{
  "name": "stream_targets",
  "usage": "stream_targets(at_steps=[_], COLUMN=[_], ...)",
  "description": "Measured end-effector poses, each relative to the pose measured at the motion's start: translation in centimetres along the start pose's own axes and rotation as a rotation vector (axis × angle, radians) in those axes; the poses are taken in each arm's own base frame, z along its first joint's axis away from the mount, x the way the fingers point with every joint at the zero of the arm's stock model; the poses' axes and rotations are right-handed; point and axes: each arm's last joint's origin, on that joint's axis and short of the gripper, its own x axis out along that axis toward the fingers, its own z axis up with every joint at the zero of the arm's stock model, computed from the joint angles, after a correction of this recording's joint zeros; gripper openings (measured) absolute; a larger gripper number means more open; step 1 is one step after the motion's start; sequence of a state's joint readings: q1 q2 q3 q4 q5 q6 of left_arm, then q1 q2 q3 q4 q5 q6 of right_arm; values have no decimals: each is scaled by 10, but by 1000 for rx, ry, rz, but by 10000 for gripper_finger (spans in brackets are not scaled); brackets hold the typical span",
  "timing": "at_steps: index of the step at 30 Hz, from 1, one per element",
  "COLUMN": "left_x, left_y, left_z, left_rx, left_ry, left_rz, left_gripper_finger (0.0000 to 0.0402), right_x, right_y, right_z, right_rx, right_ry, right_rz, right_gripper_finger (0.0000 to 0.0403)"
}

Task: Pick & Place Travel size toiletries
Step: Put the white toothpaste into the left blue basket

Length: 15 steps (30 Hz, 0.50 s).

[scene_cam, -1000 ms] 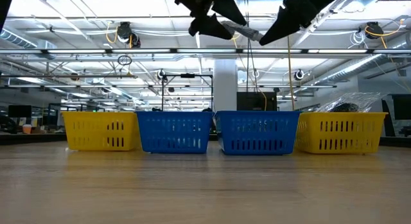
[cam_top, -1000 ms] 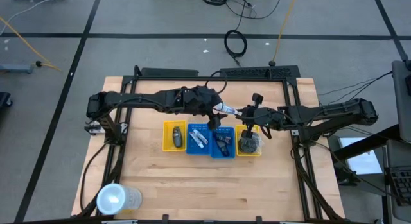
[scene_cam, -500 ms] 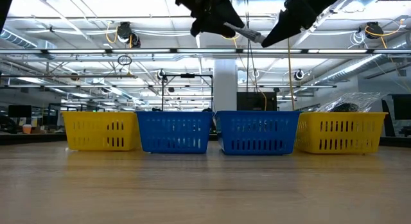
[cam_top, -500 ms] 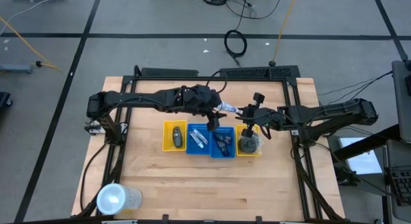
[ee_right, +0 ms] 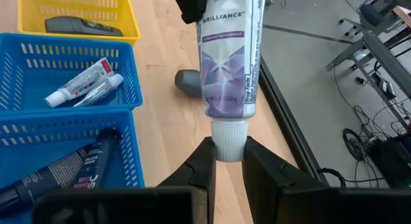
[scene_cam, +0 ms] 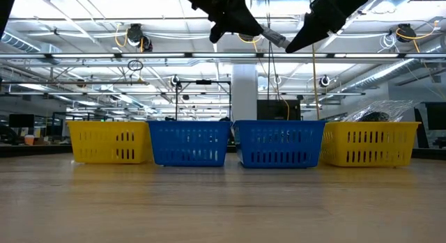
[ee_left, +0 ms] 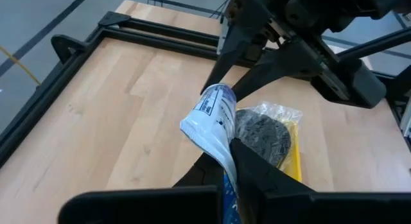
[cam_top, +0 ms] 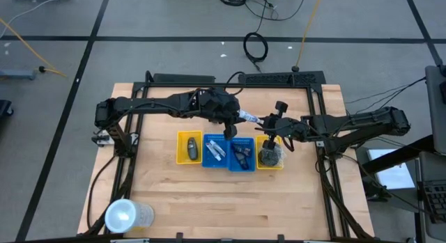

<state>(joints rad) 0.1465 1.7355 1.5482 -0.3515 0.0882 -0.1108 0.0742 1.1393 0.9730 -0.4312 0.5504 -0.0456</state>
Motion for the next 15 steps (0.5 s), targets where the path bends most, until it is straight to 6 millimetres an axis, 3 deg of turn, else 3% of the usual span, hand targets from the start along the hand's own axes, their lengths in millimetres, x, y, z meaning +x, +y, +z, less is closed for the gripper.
stream_targets(at_steps=[10, 15], left_x=[0, 0], left_y=[0, 0], left_z=[0, -1], left_rx=[-4, -1], left_ry=[-1, 11], left_rz=[-16, -15], left_gripper_finger=[1, 0], right_x=[0, 0], right_y=[0, 0], right_z=[-1, -2], right_rx=[3, -4], right_ry=[6, 20], right_rz=[1, 2], right_gripper_finger=[45, 96])
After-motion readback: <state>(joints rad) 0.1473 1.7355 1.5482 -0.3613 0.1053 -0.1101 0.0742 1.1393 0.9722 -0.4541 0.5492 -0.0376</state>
